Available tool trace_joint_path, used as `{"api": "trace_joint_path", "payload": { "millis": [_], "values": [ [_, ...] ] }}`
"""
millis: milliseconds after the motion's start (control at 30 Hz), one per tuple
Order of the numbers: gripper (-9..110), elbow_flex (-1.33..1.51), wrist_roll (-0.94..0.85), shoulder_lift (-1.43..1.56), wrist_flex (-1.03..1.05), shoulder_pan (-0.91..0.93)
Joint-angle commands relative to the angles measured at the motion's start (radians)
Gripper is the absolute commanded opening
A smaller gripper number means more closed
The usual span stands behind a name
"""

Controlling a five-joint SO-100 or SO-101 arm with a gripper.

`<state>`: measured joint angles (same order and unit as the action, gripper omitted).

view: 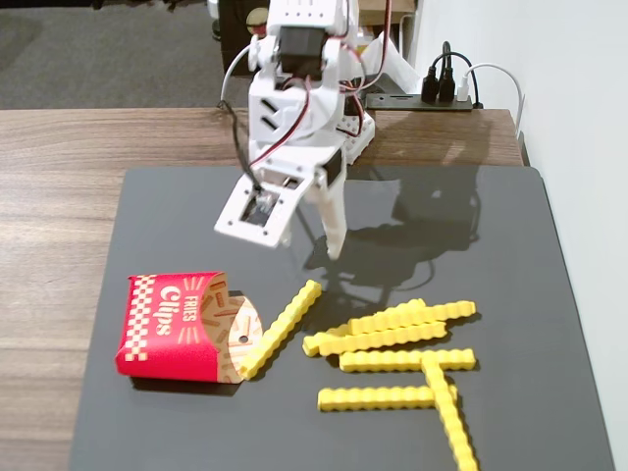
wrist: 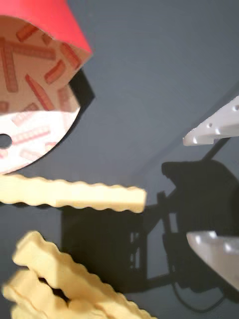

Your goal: Grab a fry

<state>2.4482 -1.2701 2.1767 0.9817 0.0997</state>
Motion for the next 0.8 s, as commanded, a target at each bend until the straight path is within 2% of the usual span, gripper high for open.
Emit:
{"api": "trace_joint_path", "payload": {
  "millis": [0,567,767],
  "values": [
    [28,-0.067,-0.003,-0.072,-0.061,-0.005],
    [28,-0.199,0.002,-0.377,-0.192,-0.037],
    [17,-0.210,0.005,-0.413,-0.209,-0.057]
  ]
}}
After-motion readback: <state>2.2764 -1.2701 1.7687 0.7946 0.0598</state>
